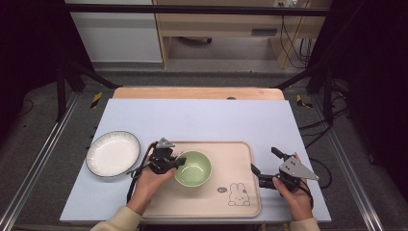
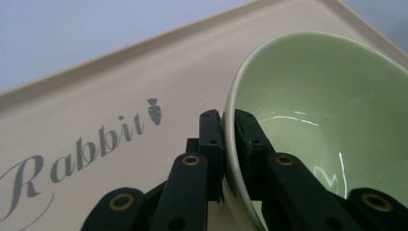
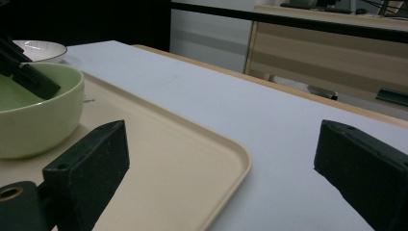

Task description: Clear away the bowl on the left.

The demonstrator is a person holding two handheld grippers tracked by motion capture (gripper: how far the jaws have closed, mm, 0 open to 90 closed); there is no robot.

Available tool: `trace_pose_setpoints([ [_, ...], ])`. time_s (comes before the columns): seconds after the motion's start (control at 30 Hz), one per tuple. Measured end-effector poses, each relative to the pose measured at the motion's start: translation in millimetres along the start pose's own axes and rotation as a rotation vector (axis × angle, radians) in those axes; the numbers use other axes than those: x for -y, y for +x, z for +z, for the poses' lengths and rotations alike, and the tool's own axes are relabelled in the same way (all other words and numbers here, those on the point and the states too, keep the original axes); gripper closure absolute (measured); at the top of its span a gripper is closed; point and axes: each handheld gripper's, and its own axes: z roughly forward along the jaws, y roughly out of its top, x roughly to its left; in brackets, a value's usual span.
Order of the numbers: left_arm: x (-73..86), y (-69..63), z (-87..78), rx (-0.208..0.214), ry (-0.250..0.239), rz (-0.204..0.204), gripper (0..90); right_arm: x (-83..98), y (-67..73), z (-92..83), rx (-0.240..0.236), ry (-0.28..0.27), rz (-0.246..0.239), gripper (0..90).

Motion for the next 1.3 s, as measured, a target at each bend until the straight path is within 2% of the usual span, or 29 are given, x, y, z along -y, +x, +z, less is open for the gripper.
trace_pose_setpoints([
  [0.17,0.1,-3.1,2.0,0.001,-0.002,0.008,82.9,0.1,-0.9,-0.5,0.001,-0.001,0.004,5.2],
  [0.6,0.0,-1.4,2.3,0.015,-0.001,0.014,82.4,0.0,-0.6,-0.5,0.000,0.006,0.000,5.4],
  [1.3,-0.1,-2.2,1.6,0.008,-0.025,0.037,81.0,0.4,-1.3,-0.6,0.005,0.007,0.010,5.4],
])
